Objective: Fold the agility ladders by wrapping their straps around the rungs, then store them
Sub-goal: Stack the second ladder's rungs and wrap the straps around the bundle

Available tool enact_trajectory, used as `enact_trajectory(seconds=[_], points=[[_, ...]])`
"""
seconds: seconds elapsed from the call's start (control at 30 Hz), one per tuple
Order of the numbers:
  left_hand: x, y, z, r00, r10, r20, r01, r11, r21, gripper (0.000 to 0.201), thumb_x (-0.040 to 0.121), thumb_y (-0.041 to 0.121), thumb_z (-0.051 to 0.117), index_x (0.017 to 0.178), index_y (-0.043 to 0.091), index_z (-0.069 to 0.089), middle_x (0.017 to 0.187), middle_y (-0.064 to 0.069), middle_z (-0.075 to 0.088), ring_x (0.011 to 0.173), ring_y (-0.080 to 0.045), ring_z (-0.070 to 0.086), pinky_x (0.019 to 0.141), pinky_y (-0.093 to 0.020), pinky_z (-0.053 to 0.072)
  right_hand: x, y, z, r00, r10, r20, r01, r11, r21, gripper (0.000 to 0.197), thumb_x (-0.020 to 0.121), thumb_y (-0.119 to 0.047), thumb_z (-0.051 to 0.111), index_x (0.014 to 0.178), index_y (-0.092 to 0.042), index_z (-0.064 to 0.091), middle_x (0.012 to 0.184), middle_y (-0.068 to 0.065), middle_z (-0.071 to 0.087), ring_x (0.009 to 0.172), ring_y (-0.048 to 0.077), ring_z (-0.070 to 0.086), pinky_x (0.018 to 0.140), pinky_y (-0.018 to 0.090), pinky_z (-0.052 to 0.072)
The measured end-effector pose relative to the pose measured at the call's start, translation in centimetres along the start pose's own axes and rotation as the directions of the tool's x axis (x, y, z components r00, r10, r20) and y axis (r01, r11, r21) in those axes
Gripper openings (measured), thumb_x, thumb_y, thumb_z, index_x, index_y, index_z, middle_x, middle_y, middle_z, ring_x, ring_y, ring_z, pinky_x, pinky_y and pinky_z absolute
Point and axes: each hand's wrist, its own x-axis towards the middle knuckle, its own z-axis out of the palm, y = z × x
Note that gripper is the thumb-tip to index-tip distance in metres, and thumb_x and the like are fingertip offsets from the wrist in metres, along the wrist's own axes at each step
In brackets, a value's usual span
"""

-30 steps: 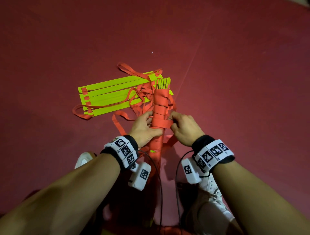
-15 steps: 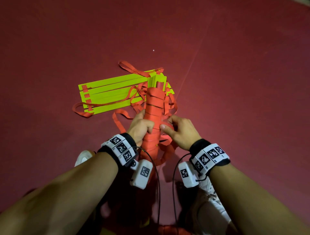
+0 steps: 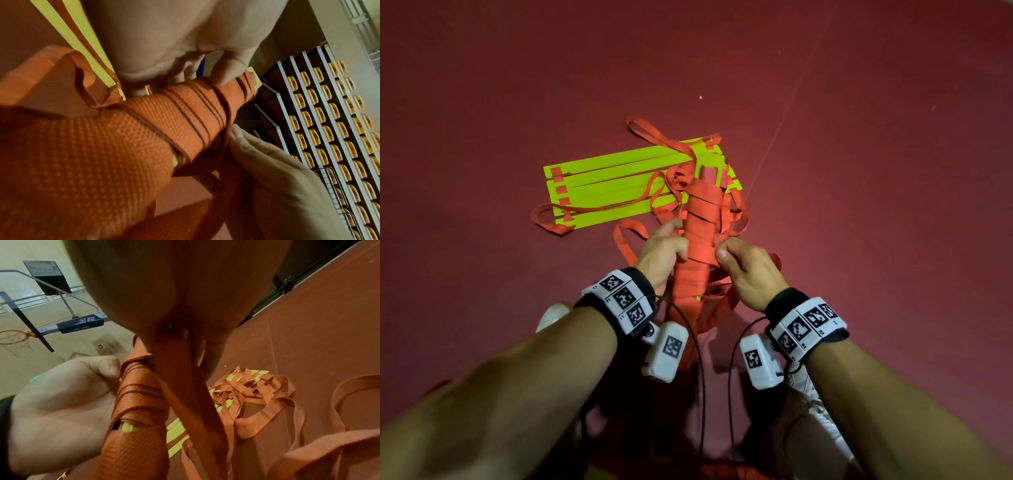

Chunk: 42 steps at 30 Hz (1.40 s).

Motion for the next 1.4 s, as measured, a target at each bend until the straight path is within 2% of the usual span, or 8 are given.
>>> enact_trajectory(seconds=[0.23, 0.4, 0.6, 0.7, 0.83, 1.0, 1.2, 1.4], points=[[0.3, -1.6, -0.3, 0.980, 0.143, 0.136, -0.153, 0.986, 0.070, 0.083, 0.057, 0.027, 0.090, 0.129, 0.011, 0.052, 0.098, -0.003, 0.070, 0.088, -0.014, 0.069, 0.078, -0.028, 0.056, -0.3, -0.4, 0.5, 1.000, 0.003, -0.029, -0.001, 0.996, 0.089, 0.015, 0.101, -0.016, 0.054, 0.089, -0.014, 0.063, 0.078, -0.010, 0.062, 0.069, 0.003, 0.056, 0.064, 0.018, 0.042], [0.7, -2.1, -1.0, 0.982, 0.142, 0.122, -0.156, 0.981, 0.116, 0.060, 0.063, 0.016, 0.089, 0.114, 0.016, 0.055, 0.076, 0.013, 0.072, 0.073, -0.001, 0.066, 0.068, -0.020, 0.052, 0.1, -1.2, 0.0, 0.996, -0.042, 0.082, 0.039, 0.999, 0.029, 0.015, 0.101, -0.012, 0.052, 0.088, -0.015, 0.056, 0.074, -0.008, 0.056, 0.062, 0.001, 0.050, 0.058, 0.019, 0.034], [1.6, -1.7, -2.8, 0.992, 0.113, 0.052, -0.120, 0.982, 0.146, 0.073, 0.054, 0.024, 0.093, 0.118, 0.010, 0.060, 0.097, -0.010, 0.071, 0.085, -0.022, 0.068, 0.083, -0.045, 0.058, 0.4, -0.5, -1.9, 0.952, 0.045, 0.303, 0.006, 0.986, -0.166, 0.011, 0.101, -0.015, 0.053, 0.091, -0.012, 0.050, 0.075, -0.005, 0.051, 0.063, 0.006, 0.044, 0.063, 0.030, 0.026], [1.7, -1.5, -3.2, 0.993, 0.108, 0.038, -0.112, 0.985, 0.134, 0.063, 0.061, 0.015, 0.086, 0.118, 0.007, 0.062, 0.098, -0.011, 0.072, 0.086, -0.022, 0.069, 0.083, -0.042, 0.059, 0.4, 0.6, -2.6, 0.952, 0.108, 0.288, -0.054, 0.980, -0.190, 0.014, 0.101, -0.016, 0.050, 0.090, -0.009, 0.054, 0.077, 0.004, 0.060, 0.068, 0.019, 0.053, 0.067, 0.037, 0.037], [2.0, -1.7, -2.9, 0.994, 0.106, 0.021, -0.108, 0.984, 0.145, 0.063, 0.053, 0.034, 0.092, 0.108, 0.012, 0.070, 0.103, -0.016, 0.074, 0.090, -0.026, 0.069, 0.089, -0.048, 0.059, 0.6, 0.3, -2.1, 0.950, 0.118, 0.288, -0.051, 0.971, -0.232, 0.015, 0.101, -0.018, 0.047, 0.096, -0.008, 0.058, 0.089, 0.007, 0.063, 0.082, 0.029, 0.056, 0.082, 0.046, 0.046], [1.8, -2.0, -2.4, 0.991, 0.122, 0.050, -0.130, 0.970, 0.206, 0.036, 0.071, 0.022, 0.089, 0.101, 0.017, 0.070, 0.092, 0.000, 0.076, 0.087, -0.012, 0.071, 0.081, -0.032, 0.057, 0.6, -1.7, -0.4, 0.968, 0.054, 0.246, -0.015, 0.987, -0.160, 0.033, 0.096, -0.045, 0.059, 0.110, -0.015, 0.054, 0.084, -0.006, 0.058, 0.074, 0.013, 0.053, 0.067, 0.028, 0.036], [1.9, -2.5, -2.0, 0.988, 0.135, 0.077, -0.150, 0.957, 0.248, 0.016, 0.090, 0.017, 0.074, 0.104, 0.018, 0.068, 0.095, -0.003, 0.075, 0.086, -0.017, 0.072, 0.078, -0.036, 0.057, 0.9, -1.3, -0.5, 0.979, -0.027, 0.202, 0.034, 0.999, -0.029, 0.003, 0.095, -0.026, 0.066, 0.096, -0.024, 0.068, 0.074, -0.013, 0.066, 0.066, -0.001, 0.057, 0.061, 0.014, 0.036], [1.7, -2.2, -1.1, 0.992, 0.090, 0.092, -0.104, 0.981, 0.161, 0.042, 0.072, 0.040, 0.072, 0.110, 0.023, 0.065, 0.096, -0.012, 0.071, 0.081, -0.027, 0.068, 0.080, -0.048, 0.055, 1.0, -1.3, -1.0, 0.989, 0.034, 0.143, -0.036, 0.999, 0.015, 0.015, 0.097, -0.024, 0.063, 0.084, -0.018, 0.068, 0.062, -0.017, 0.063, 0.061, -0.003, 0.060, 0.060, 0.013, 0.040]])
